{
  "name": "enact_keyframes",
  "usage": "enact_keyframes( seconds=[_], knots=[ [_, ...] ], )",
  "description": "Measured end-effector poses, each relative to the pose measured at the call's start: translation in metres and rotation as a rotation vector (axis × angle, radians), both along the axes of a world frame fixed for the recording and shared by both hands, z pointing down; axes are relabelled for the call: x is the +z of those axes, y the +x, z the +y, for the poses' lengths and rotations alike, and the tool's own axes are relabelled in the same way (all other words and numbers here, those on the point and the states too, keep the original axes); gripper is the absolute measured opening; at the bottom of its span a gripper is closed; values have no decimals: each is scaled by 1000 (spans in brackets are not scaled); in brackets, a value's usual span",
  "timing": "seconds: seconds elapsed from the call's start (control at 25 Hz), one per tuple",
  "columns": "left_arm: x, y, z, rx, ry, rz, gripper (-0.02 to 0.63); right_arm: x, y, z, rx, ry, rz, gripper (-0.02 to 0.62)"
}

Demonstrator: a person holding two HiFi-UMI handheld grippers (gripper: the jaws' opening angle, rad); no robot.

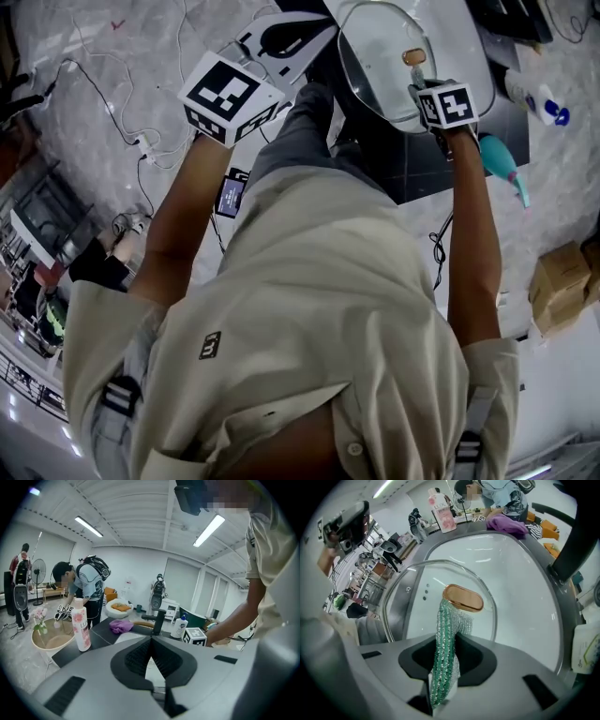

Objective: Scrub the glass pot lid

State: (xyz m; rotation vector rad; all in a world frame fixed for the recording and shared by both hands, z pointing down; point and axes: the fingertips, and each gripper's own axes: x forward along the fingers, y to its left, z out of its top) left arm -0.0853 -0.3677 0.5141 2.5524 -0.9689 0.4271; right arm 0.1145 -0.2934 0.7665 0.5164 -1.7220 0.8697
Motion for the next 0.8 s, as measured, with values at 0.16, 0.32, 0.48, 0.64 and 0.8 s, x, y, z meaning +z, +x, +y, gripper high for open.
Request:
enact_keyframes(
  seconds=[0.16, 0.32, 0.48, 0.64, 0.8],
  knots=[
    [-12, 8, 6, 10, 22, -6, 13, -10, -16, 5, -41, 37, -12, 94],
    [-23, 17, 15, 18, 42, -10, 13, -26, -41, 9, -83, 81, -56, 94],
    [-34, 26, 26, 31, 57, -19, 13, -42, -66, 16, -132, 131, -108, 94],
    [-48, 33, 37, 42, 77, -27, 12, -62, -82, 28, -123, 82, -214, 94],
    [-65, 43, 51, 52, 107, -36, 14, -92, -91, 33, -80, 70, -332, 89]
  ],
)
